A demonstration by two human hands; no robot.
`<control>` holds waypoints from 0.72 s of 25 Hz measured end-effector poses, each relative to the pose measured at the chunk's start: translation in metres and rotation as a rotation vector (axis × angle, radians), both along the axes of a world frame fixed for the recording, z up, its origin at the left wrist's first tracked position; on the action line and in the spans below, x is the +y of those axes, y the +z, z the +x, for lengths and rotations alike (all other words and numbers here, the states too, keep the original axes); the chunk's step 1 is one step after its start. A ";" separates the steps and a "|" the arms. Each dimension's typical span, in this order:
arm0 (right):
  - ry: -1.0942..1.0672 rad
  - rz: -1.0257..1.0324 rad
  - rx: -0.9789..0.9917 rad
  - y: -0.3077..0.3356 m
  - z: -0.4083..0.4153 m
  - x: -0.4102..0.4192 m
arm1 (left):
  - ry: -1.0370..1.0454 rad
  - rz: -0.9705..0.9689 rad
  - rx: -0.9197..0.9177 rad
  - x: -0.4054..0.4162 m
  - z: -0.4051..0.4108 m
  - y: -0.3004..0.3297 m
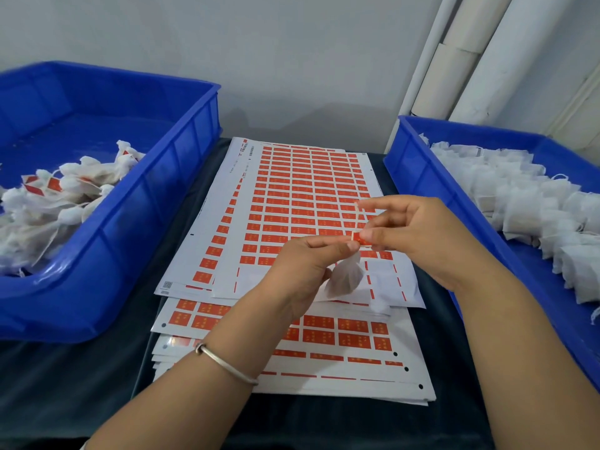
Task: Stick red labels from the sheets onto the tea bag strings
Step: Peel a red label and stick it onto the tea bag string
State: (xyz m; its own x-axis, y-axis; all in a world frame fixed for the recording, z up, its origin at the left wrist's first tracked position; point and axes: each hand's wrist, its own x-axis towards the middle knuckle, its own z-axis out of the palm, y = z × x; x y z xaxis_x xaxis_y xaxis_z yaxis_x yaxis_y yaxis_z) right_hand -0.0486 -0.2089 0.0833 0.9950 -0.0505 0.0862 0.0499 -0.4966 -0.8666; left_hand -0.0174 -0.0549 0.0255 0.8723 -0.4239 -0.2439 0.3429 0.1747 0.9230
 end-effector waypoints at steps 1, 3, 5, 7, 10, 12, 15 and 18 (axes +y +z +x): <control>-0.011 0.009 -0.003 -0.002 0.000 0.000 | 0.004 0.019 -0.012 0.001 0.000 0.001; -0.027 0.011 -0.020 -0.005 -0.001 0.003 | 0.003 0.070 -0.060 0.003 0.000 0.003; -0.032 0.004 -0.035 -0.007 -0.001 0.005 | 0.015 0.139 -0.132 0.006 0.000 0.006; -0.037 -0.007 -0.046 -0.006 -0.001 0.008 | 0.049 0.239 -0.230 0.009 0.001 0.008; -0.052 -0.045 -0.064 -0.006 -0.001 0.015 | 0.072 0.297 -0.328 0.013 0.004 0.012; -0.080 -0.039 -0.085 -0.006 -0.001 0.022 | 0.082 0.324 -0.371 0.016 0.004 0.017; -0.137 0.036 -0.114 -0.004 0.000 0.034 | 0.136 0.358 -0.387 0.025 0.006 0.030; -0.121 0.117 -0.131 -0.001 0.001 0.049 | 0.224 0.339 -0.415 0.044 0.011 0.054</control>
